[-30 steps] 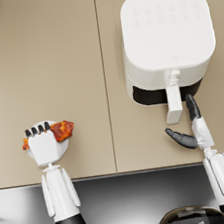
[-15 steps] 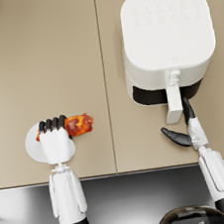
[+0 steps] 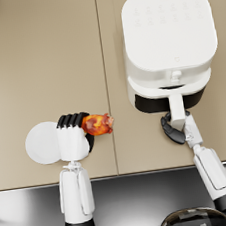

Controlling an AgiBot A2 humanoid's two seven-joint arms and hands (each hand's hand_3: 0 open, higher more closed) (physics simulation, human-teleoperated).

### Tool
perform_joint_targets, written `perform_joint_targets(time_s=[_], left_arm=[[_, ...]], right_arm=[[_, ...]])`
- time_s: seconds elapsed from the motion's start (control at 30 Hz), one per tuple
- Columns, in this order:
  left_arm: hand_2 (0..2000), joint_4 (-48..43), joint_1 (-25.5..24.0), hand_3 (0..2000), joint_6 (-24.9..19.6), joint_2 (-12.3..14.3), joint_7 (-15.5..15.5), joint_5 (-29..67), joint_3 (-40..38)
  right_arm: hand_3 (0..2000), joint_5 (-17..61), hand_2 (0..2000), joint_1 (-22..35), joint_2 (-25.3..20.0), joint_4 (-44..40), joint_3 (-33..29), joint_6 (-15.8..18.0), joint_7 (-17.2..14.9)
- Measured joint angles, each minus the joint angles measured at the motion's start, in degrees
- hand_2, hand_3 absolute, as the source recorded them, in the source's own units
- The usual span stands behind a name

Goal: Pick up the drumstick and place it into the air fryer

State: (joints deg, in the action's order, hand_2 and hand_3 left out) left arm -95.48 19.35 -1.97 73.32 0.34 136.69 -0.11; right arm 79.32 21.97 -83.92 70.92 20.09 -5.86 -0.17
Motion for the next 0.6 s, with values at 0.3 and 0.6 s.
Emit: perform_joint_targets(time_s=[0.3, 0.6], left_arm=[[2000, -0.46, 1.94, 2000, -0.03, 1.49, 0.00, -0.22, 6.67], [2000, 1.15, 9.55, 2000, -0.10, 6.04, 0.03, -0.23, 13.12]], right_arm=[[2000, 0.05, 2000, -7.33, 11.27, 15.52, 7.45, -1.59, -0.40], [2000, -0.08, 2000, -6.92, 34.30, 29.98, 21.87, 3.34, 1.11]])
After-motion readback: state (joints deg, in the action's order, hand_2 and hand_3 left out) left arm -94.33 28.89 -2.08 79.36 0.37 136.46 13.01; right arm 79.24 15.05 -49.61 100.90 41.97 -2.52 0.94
